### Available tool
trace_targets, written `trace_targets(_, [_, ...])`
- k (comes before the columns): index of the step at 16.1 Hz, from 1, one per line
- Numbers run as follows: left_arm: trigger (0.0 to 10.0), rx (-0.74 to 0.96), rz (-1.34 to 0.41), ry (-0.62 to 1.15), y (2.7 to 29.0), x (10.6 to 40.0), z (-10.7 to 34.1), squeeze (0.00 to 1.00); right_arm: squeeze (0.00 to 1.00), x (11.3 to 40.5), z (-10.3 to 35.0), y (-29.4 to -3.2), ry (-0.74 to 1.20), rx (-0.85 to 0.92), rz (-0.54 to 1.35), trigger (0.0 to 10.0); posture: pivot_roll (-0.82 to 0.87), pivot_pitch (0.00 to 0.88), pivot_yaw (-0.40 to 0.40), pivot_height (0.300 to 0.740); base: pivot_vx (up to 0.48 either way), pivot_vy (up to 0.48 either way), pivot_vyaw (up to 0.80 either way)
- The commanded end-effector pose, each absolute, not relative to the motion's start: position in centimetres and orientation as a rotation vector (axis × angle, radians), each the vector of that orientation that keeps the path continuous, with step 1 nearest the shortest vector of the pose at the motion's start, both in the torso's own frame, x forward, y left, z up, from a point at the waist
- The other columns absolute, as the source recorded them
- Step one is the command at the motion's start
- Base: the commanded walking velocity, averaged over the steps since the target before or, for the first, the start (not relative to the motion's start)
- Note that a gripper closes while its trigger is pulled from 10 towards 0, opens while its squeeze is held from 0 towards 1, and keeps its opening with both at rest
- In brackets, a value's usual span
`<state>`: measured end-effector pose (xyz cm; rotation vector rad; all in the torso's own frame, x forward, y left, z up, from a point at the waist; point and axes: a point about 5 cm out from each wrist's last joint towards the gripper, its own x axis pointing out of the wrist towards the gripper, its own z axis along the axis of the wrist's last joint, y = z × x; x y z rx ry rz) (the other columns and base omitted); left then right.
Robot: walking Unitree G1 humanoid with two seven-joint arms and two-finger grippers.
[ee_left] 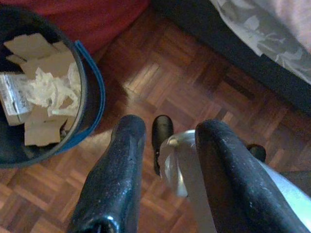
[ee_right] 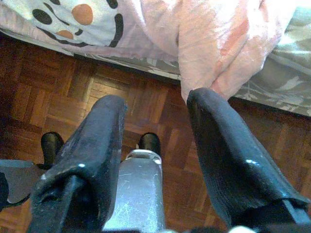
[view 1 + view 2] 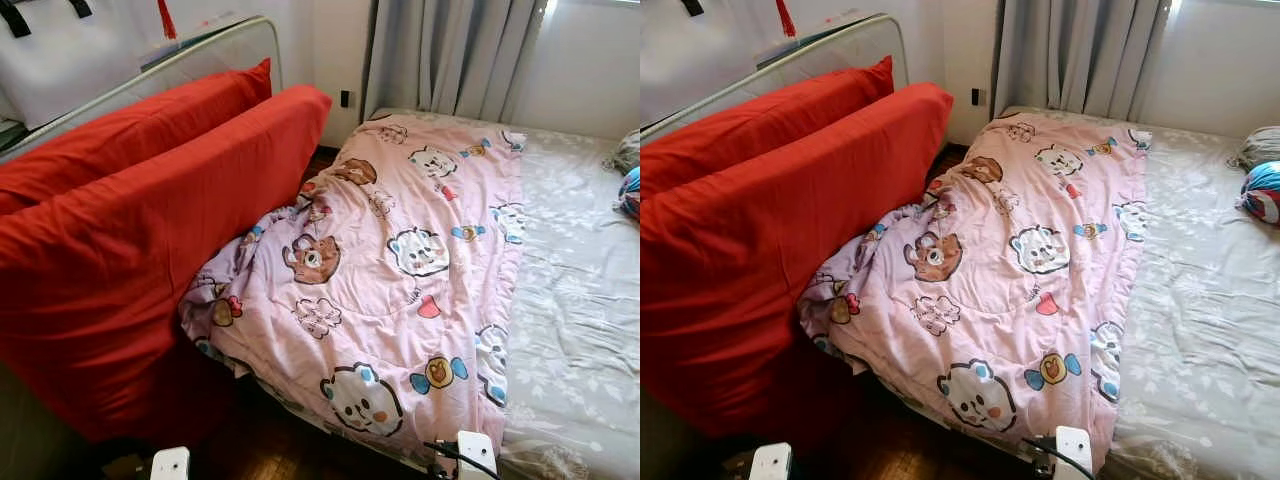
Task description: Clean up the room
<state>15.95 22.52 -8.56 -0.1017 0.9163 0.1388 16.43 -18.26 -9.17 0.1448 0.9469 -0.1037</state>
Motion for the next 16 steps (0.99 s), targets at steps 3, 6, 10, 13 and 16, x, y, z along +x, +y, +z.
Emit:
trace_targets(3, [10.0,-0.104,0.141,0.941,22.3,15.9,-8.7,0.0,0.0,16.3,-9.3,-18.1,0.956,0.172,-0.143,10.0,0.0,0.0,0.019,0.74,0.0,0.0,0.0])
trace_targets(6, [10.0,-0.101,0.137,0.942,22.2,16.1,-8.7,0.0,0.0,16.3,-9.3,-18.2,0.952,0.181,-0.156,10.0,0.0,0.0,0.015,0.74,0.0,0.0,0.0])
trace_targets(10, [10.0,-0.087,0.119,0.938,22.1,16.4,-8.6,0.0,0.0,16.1,-9.3,-18.6,0.959,0.183,-0.185,10.0,0.0,0.0,0.013,0.74,0.0,0.0,0.0])
trace_targets(13, [10.0,-0.081,0.12,0.933,22.3,16.5,-8.5,0.0,0.0,16.0,-9.4,-18.5,0.97,0.183,-0.187,10.0,0.0,0.0,0.016,0.74,0.0,0.0,0.0])
trace_targets(16, [10.0,-0.076,0.113,0.922,22.2,17.0,-8.3,0.0,0.0,16.0,-9.4,-18.5,0.971,0.185,-0.19,10.0,0.0,0.0,0.018,0.74,0.0,0.0,0.0])
